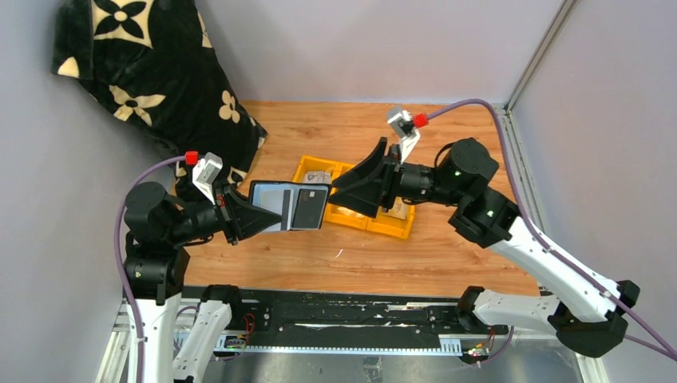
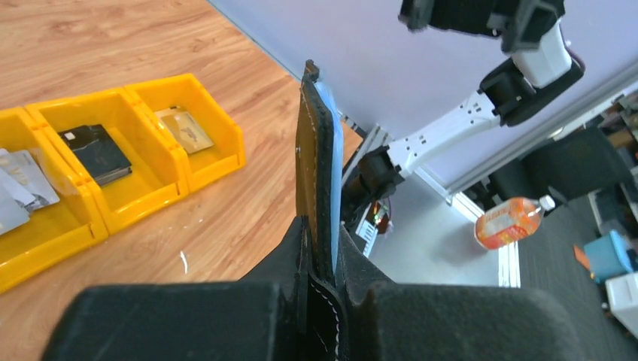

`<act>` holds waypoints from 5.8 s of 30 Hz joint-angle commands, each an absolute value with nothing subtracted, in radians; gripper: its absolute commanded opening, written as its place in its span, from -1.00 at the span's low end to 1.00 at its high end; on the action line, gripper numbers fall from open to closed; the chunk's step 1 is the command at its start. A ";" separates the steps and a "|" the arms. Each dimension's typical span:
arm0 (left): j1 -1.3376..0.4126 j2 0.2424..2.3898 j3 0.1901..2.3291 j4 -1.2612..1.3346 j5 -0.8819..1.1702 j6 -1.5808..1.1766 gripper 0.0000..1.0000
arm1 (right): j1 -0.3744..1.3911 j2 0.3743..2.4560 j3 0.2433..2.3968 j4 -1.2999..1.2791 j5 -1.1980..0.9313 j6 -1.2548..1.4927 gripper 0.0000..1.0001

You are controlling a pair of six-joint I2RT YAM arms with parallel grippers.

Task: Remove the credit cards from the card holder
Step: Remove the credit card from the card holder.

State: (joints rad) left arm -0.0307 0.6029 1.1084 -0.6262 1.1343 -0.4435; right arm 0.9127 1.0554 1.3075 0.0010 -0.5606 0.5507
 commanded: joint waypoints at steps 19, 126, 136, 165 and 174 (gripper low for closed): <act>-0.034 0.538 1.031 -0.288 1.183 -0.778 -1.00 | 0.996 1.334 1.287 0.282 -0.746 0.753 -0.17; -0.034 0.573 1.030 -0.182 1.234 -0.913 -0.62 | 1.003 1.157 1.028 0.477 -0.702 0.812 -1.00; -0.034 0.577 1.034 -0.177 1.228 -0.923 -0.80 | 1.003 1.125 0.946 0.609 -0.699 0.871 -1.00; -0.035 0.571 1.051 -0.189 1.202 -0.909 -1.00 | 1.022 1.163 0.990 0.676 -0.670 0.911 -0.82; -0.034 0.584 1.068 -0.189 1.198 -0.901 -1.00 | 1.018 1.060 0.908 0.601 -0.642 0.857 -1.00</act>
